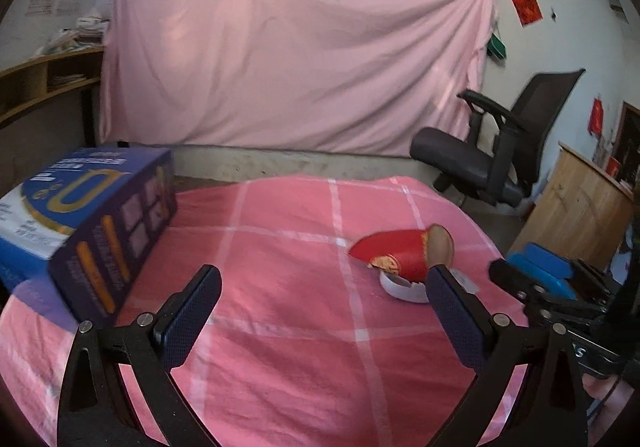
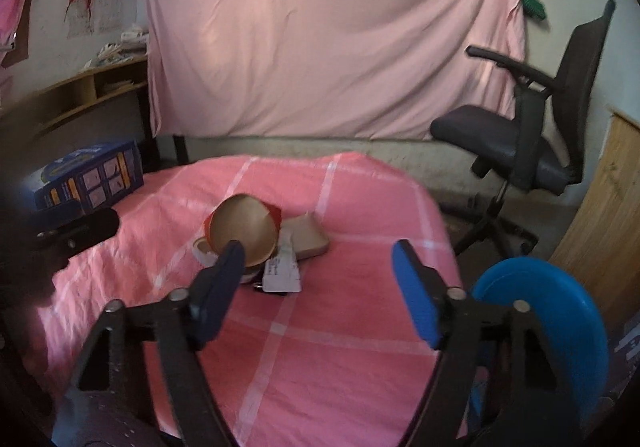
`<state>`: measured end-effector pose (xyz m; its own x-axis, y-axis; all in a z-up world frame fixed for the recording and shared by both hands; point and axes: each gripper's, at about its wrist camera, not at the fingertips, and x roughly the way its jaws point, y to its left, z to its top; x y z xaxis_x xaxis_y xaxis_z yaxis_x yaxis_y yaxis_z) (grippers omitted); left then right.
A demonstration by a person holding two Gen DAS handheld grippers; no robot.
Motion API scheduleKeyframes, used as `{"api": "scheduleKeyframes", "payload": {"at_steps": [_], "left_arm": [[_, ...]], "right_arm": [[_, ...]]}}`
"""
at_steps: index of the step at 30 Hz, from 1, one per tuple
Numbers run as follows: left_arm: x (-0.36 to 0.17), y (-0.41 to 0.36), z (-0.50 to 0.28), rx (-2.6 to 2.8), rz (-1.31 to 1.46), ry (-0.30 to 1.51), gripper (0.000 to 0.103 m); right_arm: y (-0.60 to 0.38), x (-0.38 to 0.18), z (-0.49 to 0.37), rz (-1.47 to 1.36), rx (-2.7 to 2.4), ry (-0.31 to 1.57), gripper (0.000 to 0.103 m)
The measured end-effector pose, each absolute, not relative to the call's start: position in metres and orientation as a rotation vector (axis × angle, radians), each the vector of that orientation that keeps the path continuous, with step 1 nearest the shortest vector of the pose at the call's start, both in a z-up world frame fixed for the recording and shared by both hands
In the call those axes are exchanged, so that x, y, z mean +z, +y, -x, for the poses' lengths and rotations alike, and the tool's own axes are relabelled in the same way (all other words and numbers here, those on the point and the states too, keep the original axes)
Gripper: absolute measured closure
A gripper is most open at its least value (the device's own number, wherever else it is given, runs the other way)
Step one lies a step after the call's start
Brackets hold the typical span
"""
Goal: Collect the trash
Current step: 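Grasp the white plastic tray with the left tool while the right tool grasps the white tube packet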
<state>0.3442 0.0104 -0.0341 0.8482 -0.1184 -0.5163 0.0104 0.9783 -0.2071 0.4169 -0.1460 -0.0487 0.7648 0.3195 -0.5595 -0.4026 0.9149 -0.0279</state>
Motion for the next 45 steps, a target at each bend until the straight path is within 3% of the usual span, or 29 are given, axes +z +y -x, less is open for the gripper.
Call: {"api": "scheduleKeyframes", "payload": {"at_steps": [5, 7, 12, 31, 36, 45], "left_arm": [[-0.041, 0.005, -0.359, -0.139, 0.22, 0.631, 0.032], [-0.044, 0.004, -0.365, -0.163, 0.243, 0.665, 0.036], [-0.051, 0.007, -0.375, -0.195, 0.297, 0.717, 0.039], [-0.057, -0.031, -0.413, -0.309, 0.232, 0.805, 0.043], [-0.058, -0.039, -0.419, -0.304, 0.205, 0.827, 0.067], [-0.056, -0.044, -0.404, -0.284, 0.201, 0.813, 0.067]], "right_arm": [[-0.132, -0.063, -0.43, 0.184, 0.43, 0.671, 0.033], [-0.129, -0.068, -0.434, 0.185, 0.436, 0.703, 0.043], [-0.136, -0.073, -0.444, 0.12, 0.462, 0.757, 0.051], [-0.193, -0.067, -0.447, -0.041, 0.409, 0.75, 0.054], [-0.193, -0.067, -0.445, -0.035, 0.416, 0.756, 0.054], [-0.194, -0.066, -0.436, -0.029, 0.422, 0.752, 0.054]]}}
